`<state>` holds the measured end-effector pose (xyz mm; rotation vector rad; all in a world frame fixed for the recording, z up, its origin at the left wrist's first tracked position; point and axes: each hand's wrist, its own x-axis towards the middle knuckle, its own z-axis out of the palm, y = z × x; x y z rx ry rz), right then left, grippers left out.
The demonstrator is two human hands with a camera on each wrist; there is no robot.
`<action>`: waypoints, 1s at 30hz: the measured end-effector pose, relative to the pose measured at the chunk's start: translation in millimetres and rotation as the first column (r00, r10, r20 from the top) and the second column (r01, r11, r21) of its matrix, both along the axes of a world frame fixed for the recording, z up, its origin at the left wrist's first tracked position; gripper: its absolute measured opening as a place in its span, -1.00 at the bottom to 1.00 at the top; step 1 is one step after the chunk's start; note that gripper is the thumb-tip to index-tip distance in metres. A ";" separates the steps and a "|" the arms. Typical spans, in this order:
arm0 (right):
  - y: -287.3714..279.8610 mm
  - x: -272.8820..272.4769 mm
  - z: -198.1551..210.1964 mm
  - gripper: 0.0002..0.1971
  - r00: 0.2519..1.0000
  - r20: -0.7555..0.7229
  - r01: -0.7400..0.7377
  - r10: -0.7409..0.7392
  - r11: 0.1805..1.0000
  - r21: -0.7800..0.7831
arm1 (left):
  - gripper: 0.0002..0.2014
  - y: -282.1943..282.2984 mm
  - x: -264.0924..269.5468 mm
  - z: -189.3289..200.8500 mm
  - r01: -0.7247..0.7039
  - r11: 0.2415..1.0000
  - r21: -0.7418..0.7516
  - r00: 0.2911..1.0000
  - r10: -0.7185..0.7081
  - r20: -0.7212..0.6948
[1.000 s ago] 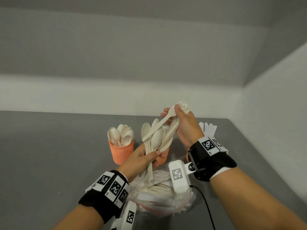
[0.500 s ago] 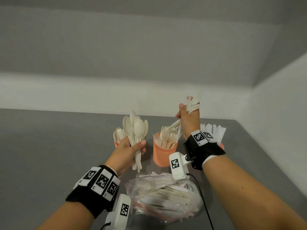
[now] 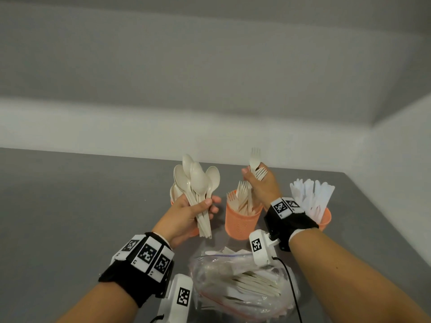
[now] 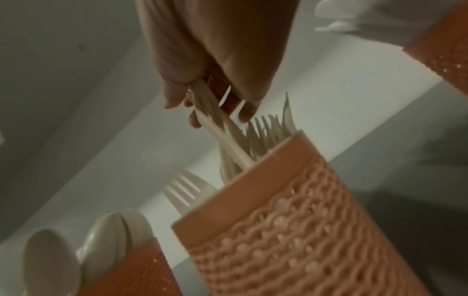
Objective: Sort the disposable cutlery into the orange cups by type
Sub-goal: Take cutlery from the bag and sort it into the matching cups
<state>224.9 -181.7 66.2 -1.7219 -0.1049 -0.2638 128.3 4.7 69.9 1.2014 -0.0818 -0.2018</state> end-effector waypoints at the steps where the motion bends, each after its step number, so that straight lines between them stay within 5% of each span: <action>1: -0.6 -0.9 -0.6 -0.80 1.000 0.009 -0.003 0.004 1.000 -0.030 | -0.86 -0.3 0.3 -0.5 -0.003 1.000 -0.001 1.000 0.003 -0.003; 8: -9.6 -0.8 -7.6 -0.92 0.997 0.035 0.077 -0.075 0.994 -0.075 | -0.84 0.8 1.0 -3.2 -0.021 1.000 0.024 1.000 0.021 -0.016; 13: -11.8 -1.8 -23.6 -0.81 0.999 -0.037 0.015 -0.040 0.862 -0.507 | -0.87 0.0 -0.4 -2.9 -0.002 0.999 0.046 1.000 0.002 -0.017; 16: -16.6 -2.8 -18.6 -0.79 0.997 -0.001 0.064 -0.076 0.847 -0.528 | -0.87 0.5 -0.5 -2.6 -0.007 0.998 0.058 1.000 0.007 -0.004; 20: 7.6 -30.6 23.5 -0.62 0.972 0.235 0.096 -0.016 0.938 -0.332 | -0.86 -3.5 2.0 -1.7 -0.135 0.989 0.060 0.991 0.135 0.016; 24: 56.4 -68.8 30.9 -0.35 0.921 -0.152 -0.379 0.359 0.916 -0.133 | -0.79 -17.9 -1.5 11.8 -0.225 0.934 0.277 0.953 0.153 0.260; 30: 78.3 -67.3 21.9 -0.76 0.930 -0.185 -0.260 0.318 0.924 0.279 | -0.54 -17.7 -7.8 5.4 -0.342 0.747 0.569 0.870 0.023 0.493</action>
